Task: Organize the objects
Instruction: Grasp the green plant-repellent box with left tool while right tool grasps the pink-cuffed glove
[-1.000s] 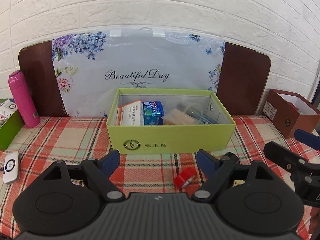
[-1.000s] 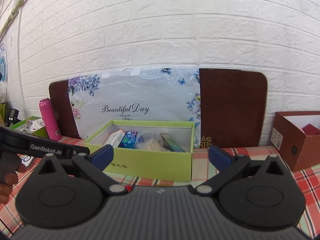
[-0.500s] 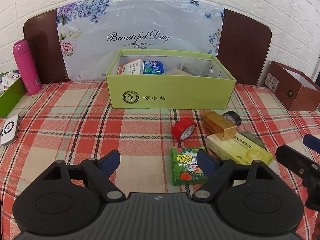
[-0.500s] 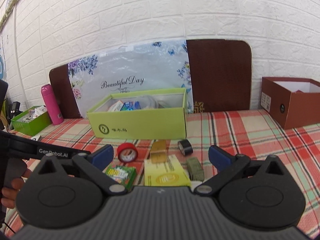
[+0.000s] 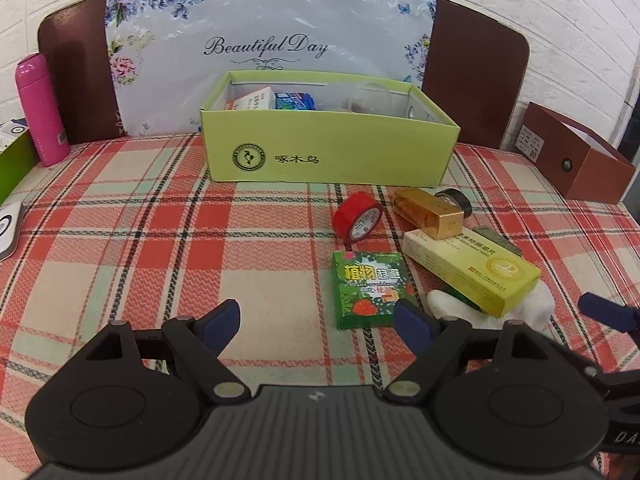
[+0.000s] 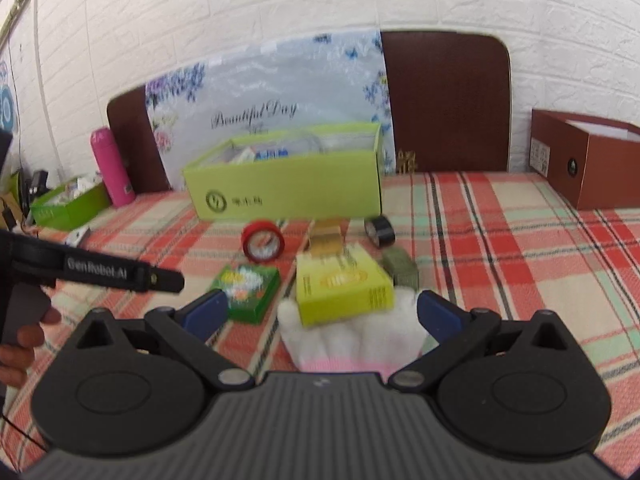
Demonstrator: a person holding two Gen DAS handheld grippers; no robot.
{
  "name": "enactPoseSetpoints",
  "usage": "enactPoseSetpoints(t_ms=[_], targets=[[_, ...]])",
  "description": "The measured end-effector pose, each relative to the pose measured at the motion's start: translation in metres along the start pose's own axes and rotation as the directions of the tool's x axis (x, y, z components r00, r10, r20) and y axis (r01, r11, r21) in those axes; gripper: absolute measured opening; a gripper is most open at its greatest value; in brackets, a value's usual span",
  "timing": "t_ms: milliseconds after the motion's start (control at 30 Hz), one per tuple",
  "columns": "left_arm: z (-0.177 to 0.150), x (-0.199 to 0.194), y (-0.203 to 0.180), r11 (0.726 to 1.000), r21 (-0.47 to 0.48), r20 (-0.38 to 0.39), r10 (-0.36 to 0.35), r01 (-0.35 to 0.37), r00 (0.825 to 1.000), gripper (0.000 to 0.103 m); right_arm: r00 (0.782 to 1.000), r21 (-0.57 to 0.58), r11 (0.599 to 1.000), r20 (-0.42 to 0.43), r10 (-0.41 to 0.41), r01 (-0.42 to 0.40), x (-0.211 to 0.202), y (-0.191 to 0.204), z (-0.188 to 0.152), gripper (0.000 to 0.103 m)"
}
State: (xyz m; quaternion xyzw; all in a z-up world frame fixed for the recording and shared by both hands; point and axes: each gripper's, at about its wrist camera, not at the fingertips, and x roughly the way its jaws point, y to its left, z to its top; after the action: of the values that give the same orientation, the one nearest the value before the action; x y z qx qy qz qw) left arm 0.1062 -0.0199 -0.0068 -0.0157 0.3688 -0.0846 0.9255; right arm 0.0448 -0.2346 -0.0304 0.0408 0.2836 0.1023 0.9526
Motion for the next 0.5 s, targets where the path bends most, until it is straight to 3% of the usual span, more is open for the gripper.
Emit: enactPoseSetpoints(t_ms=[200, 367, 400, 433, 500], targets=[[0.007, 0.037, -0.019, 1.000, 0.002, -0.025, -0.027, 0.027, 0.999, 0.087, 0.999, 0.020, 0.999, -0.047, -0.025, 0.026, 0.005, -0.010, -0.016, 0.103], [0.011, 0.076, -0.030, 0.999, 0.004, -0.089, -0.041, 0.042, 0.995, 0.086, 0.997, 0.037, 0.998, -0.071, -0.041, 0.044, 0.008, -0.019, -0.022, 0.103], [0.009, 0.077, -0.029, 0.999, 0.016, -0.073, -0.039, 0.041, 0.997, 0.079, 0.996, 0.040, 0.998, -0.078, -0.042, 0.045, 0.010, -0.020, -0.024, 0.103], [0.007, 0.075, -0.028, 0.999, 0.029, -0.051, -0.032, 0.034, 0.998, 0.063, 0.995, 0.043, 0.998, -0.086, -0.043, 0.047, 0.011, -0.021, -0.025, 0.103], [0.007, 0.069, -0.019, 0.998, 0.020, -0.064, -0.062, 0.063, 0.996, 0.064, 0.995, 0.051, 0.998, -0.097, -0.037, 0.042, 0.015, -0.023, -0.028, 0.103]])
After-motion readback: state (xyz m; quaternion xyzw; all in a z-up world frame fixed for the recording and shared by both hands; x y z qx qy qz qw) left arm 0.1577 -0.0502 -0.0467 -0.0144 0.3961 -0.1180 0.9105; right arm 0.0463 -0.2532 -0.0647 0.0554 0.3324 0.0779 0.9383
